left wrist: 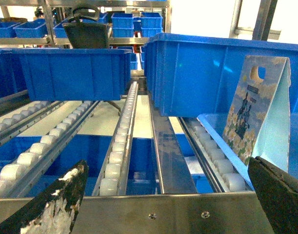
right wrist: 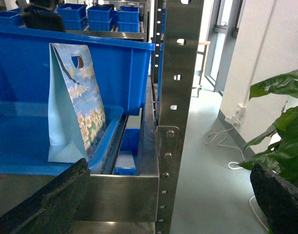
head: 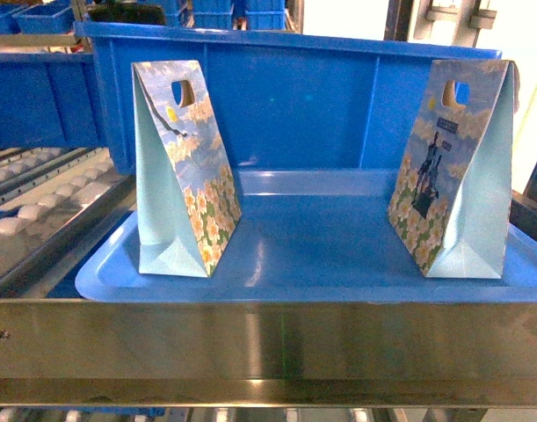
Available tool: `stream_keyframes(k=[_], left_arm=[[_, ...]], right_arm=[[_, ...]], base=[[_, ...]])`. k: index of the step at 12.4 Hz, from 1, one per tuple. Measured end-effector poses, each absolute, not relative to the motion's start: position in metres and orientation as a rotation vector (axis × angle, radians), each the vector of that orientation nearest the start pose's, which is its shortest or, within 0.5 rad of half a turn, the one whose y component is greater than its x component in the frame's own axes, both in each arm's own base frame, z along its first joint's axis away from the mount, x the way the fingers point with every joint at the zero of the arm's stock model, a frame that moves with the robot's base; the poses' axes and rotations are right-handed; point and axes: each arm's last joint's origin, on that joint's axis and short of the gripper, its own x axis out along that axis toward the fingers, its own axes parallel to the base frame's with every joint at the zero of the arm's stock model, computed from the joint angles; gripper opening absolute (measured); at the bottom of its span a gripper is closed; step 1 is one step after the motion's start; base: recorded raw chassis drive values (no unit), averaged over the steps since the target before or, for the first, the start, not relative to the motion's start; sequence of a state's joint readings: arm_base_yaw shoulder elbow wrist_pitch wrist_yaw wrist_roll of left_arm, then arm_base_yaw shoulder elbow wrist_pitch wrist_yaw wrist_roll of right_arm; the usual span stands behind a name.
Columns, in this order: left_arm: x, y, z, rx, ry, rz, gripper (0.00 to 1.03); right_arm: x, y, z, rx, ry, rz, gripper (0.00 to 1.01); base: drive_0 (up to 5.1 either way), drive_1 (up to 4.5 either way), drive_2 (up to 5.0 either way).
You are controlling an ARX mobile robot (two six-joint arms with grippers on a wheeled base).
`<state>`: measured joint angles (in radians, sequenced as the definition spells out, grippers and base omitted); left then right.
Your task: Move flower gift bag to table near conveyor
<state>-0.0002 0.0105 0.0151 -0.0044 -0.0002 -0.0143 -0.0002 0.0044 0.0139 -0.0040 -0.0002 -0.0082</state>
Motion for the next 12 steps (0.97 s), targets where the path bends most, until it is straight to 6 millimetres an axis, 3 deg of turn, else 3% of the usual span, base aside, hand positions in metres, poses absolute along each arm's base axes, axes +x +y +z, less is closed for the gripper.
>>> stream_keyframes(k=[12], left_arm=[[0.0974, 0.0, 0.1674, -0.014, 0.0, 0.0, 0.98]], right_arm=[[0.0971, 0.0, 0.1675, -0.008, -0.006, 0.0, 0.98]], base=[[0.0, 0.0, 0.0]])
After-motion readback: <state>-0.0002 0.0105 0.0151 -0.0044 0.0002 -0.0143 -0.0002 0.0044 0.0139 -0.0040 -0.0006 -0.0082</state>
